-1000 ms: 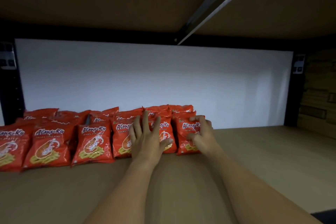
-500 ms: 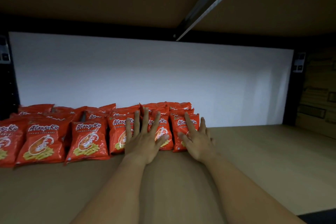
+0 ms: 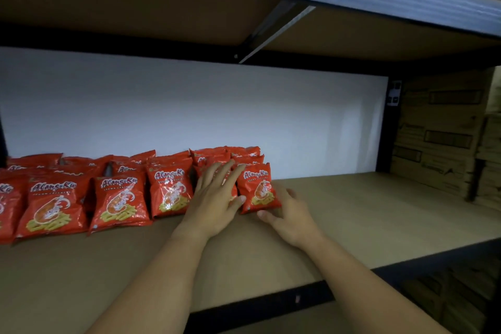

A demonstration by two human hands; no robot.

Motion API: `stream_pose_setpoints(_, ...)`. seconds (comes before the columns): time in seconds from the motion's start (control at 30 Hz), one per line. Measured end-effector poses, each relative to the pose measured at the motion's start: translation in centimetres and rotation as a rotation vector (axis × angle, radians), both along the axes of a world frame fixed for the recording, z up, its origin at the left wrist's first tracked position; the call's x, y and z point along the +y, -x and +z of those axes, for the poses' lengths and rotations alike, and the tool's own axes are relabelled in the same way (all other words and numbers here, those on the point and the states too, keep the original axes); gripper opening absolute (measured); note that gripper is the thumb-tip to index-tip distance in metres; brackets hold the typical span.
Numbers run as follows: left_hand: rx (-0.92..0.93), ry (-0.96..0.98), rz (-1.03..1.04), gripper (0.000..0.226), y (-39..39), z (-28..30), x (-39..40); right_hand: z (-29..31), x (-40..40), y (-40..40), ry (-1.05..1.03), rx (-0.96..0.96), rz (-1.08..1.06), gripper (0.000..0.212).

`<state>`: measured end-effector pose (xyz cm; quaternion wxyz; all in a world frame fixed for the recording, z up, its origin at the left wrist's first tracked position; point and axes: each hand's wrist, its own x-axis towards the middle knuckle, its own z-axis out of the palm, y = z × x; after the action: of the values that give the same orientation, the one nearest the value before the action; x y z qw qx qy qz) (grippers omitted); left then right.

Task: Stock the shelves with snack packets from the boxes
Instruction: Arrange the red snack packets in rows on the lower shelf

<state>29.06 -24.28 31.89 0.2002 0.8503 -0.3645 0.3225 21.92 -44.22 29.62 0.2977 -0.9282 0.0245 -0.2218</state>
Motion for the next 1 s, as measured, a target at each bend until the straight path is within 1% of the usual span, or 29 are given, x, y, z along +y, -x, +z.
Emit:
stream_pose_setpoints(0.1,0.116,0.125,-0.156,0.036,4.7,0.5,-1.5,0.2,-0.2,4.1,0.036,-0.035,-0.022,0.061)
stream_pose_setpoints(0.17,0.243,0.161,-0.238,0.020,8.3,-0.2,-2.6,0.3,-0.7,7.0,0.050,-0.036,-0.079,0.056)
stream_pose_setpoints(0.23,0.333,0.128,-0.261,0.017,11.2,-1.5,-3.4,0.0,-1.5,10.0,0.064,-0.050,-0.119,0.049)
stream_pose_setpoints(0.3,0.331,0.098,-0.263,0.014,13.3,-2.5,-3.9,-0.4,-2.0,13.2,0.067,-0.069,-0.136,0.040)
stream_pose_setpoints(0.4,0.343,0.198,-0.316,0.009,16.6,-2.8,-4.5,-1.2,-2.9,18.0,0.108,-0.139,-0.183,0.026)
stream_pose_setpoints(0.47,0.366,0.226,-0.412,0.007,19.3,-3.5,-5.1,-2.0,-3.4,21.0,0.123,-0.173,-0.221,0.022)
stream_pose_setpoints(0.57,0.509,0.216,-0.559,0.009,22.5,-7.0,-6.3,-5.0,-4.4,24.6,0.080,-0.120,-0.251,0.022)
stream_pose_setpoints(0.63,0.644,0.161,-0.570,0.012,23.1,-10.9,-7.2,-7.8,-4.8,26.6,0.002,-0.049,-0.273,0.020)
stream_pose_setpoints(0.73,0.804,0.030,-0.508,0.013,23.2,-18.5,-8.4,-13.1,-5.0,28.9,-0.111,0.119,-0.325,0.015)
stream_pose_setpoints(0.8,0.909,-0.080,-0.467,0.014,23.3,-23.5,-8.6,-16.6,-5.1,30.1,-0.154,0.288,-0.345,0.016)
stream_pose_setpoints(0.87,1.025,-0.244,-0.446,0.019,23.8,-27.7,-8.5,-19.5,-5.0,31.2,-0.128,0.540,-0.319,0.025)
stream_pose_setpoints(0.93,1.045,-0.397,-0.430,0.025,24.6,-30.9,-8.3,-22.3,-4.9,32.3,-0.073,0.739,-0.313,0.033)
stream_pose_setpoints(1.0,1.019,-0.463,-0.410,0.030,25.5,-33.1,-8.3,-24.6,-4.6,33.4,-0.076,0.831,-0.318,0.040)
